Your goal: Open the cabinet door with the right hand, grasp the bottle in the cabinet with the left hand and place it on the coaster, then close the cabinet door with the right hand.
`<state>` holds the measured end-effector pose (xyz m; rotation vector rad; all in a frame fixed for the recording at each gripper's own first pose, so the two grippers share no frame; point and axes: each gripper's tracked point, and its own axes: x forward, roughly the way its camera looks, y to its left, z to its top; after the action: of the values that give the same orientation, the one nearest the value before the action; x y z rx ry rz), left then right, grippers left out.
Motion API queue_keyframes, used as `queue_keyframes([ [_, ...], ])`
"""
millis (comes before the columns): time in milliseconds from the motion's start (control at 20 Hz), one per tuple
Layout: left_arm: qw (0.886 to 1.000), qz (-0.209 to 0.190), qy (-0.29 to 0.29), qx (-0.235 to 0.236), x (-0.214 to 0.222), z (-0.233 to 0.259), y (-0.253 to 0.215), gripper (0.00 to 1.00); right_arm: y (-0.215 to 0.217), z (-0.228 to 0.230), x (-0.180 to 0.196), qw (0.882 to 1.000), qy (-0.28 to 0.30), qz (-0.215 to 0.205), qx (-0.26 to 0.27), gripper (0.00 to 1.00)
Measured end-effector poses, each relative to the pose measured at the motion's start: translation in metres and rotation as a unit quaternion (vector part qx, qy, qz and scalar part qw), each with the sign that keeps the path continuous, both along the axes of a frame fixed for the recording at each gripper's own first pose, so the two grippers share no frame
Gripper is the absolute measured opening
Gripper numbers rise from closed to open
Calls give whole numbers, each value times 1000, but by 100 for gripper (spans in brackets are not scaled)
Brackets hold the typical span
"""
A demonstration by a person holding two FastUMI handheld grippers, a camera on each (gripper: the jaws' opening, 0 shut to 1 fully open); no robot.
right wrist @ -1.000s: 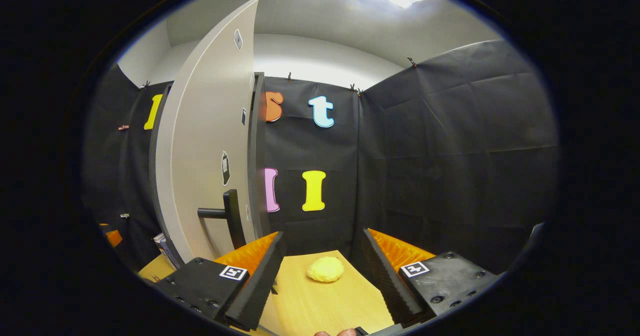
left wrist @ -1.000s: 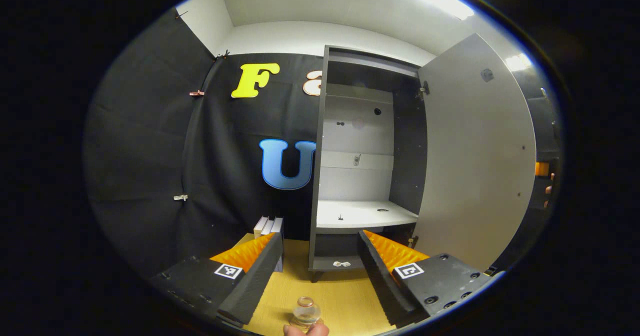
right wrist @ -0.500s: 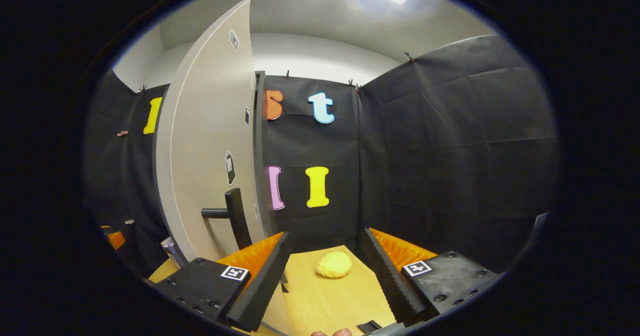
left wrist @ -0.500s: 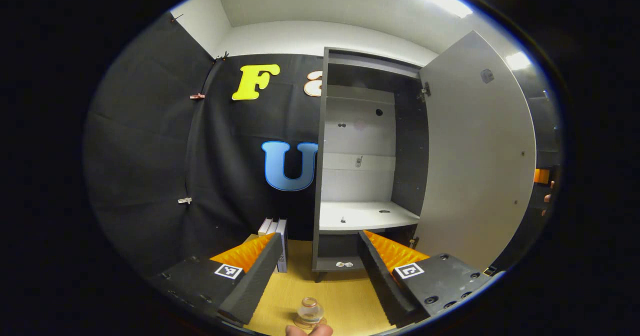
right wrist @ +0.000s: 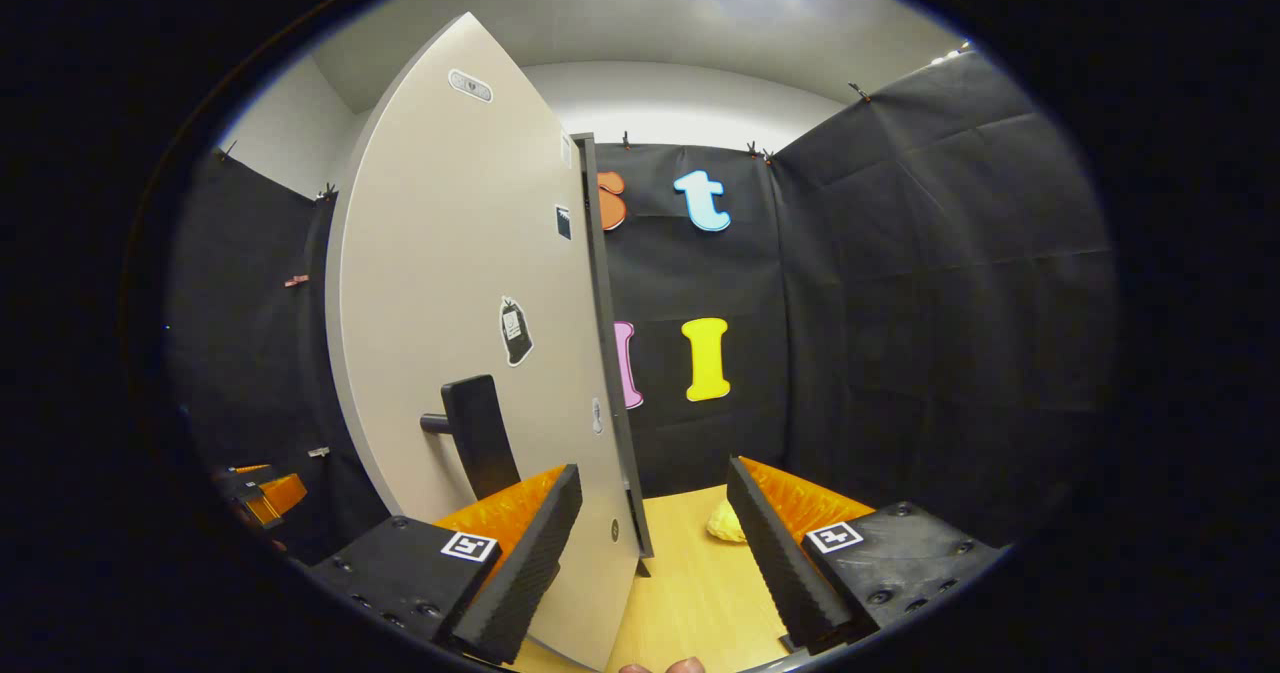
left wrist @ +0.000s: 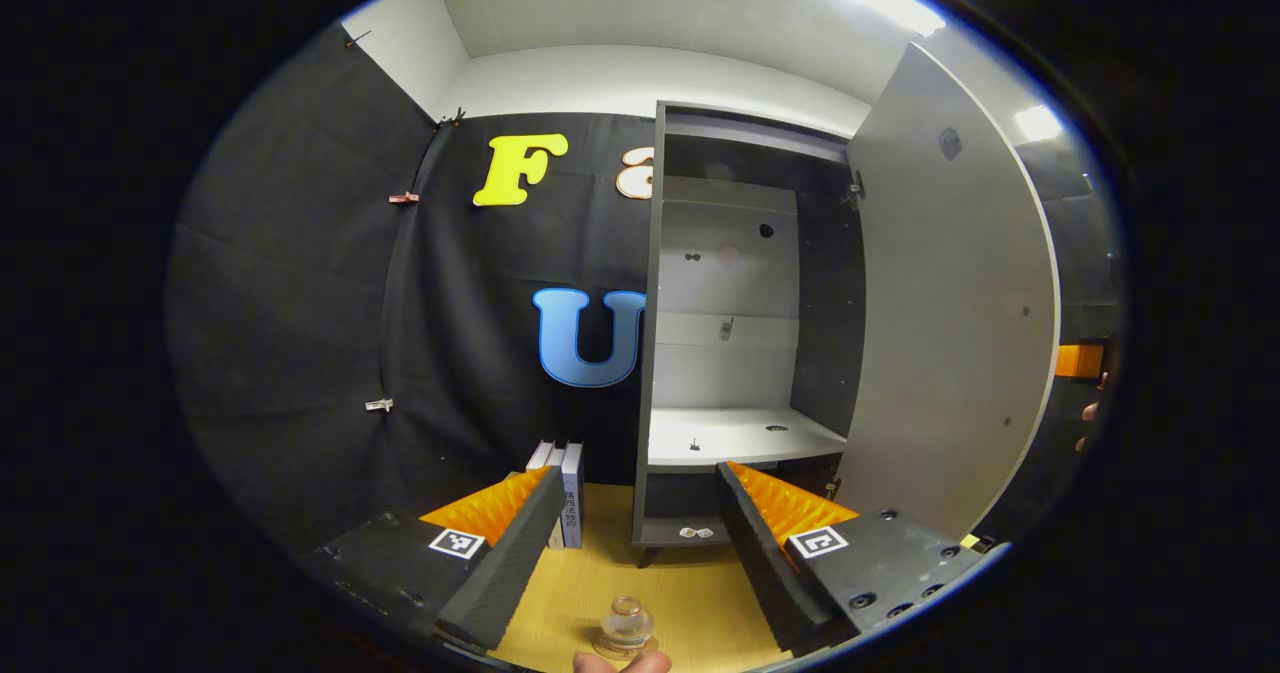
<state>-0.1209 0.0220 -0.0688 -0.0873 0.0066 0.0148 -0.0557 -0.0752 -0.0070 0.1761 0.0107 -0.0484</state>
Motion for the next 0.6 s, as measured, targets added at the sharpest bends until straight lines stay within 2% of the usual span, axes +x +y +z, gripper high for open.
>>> queue_keyframes([
  [250,1000,8,0,6,-5,0,5,95,34,-1,9,999,1,39,11,96],
  [300,1000,9,-1,6,-5,0,6,97,41,-2,11,999,1,44,13,96],
  [450,1000,13,-2,11,-6,1,9,92,68,-4,18,997,0,69,19,96],
  [600,1000,16,-3,9,-5,1,10,92,97,-4,27,995,1,101,10,96],
])
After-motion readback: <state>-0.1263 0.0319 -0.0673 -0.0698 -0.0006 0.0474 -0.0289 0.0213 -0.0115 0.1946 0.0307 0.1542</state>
